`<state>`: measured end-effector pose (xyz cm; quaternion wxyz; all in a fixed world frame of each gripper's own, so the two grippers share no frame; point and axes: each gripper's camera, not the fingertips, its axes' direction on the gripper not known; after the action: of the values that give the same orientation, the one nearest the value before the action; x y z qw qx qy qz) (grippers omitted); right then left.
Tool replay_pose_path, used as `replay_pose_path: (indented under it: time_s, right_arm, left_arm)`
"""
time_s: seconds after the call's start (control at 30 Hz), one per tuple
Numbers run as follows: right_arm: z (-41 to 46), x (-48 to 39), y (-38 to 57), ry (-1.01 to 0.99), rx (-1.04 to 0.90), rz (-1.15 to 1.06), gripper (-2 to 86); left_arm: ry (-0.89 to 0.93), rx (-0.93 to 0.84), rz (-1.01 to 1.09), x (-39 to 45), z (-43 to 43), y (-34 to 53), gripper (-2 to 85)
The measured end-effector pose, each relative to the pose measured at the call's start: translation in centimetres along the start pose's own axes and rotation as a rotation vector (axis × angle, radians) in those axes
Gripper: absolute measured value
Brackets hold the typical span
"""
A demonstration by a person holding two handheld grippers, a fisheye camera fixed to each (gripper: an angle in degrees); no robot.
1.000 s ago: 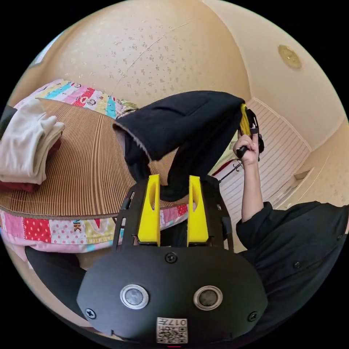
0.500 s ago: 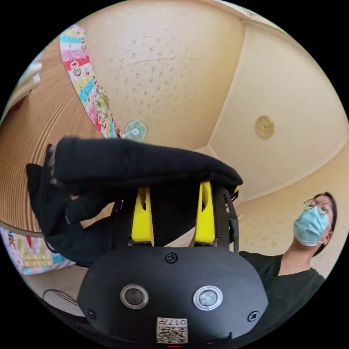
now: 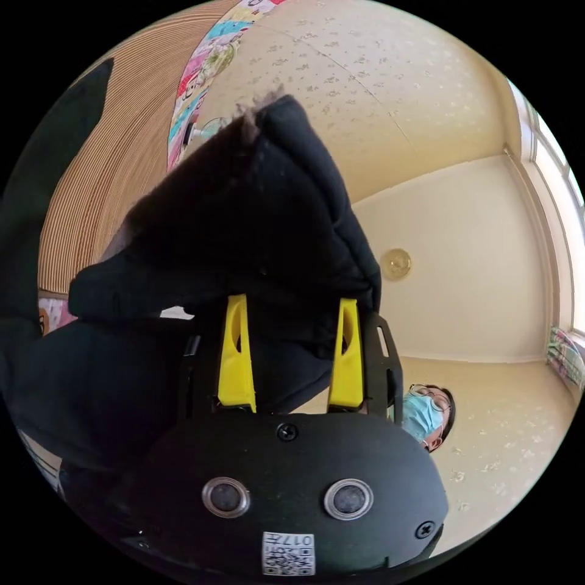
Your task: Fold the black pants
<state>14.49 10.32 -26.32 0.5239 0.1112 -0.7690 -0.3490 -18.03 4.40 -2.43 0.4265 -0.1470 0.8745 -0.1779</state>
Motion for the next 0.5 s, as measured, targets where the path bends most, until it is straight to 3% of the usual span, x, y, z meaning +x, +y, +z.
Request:
replay_pose_path:
  time_s: [0.2,0.33,0.5]
  right_arm:
    - [-0.4,-0.5,0.4,-0.009,-0.054,-0.025,2.7]
    - [-3.3,0.6,2.1,-0.004,0.133,0.04,2.4]
    - [-8.8,-1.9,3.9,0.028,0.393,0.001,2.2]
  left_arm:
    - [-0.155,-0.092,-0.142,0.6,-0.7,-2.1,17.9]
    - [-0.159,-0.045,-0.142,0.7,-1.5,-2.3,11.9]
    - [0.046,-0.003,0.049,3.6,-2.9,-2.7,1.9]
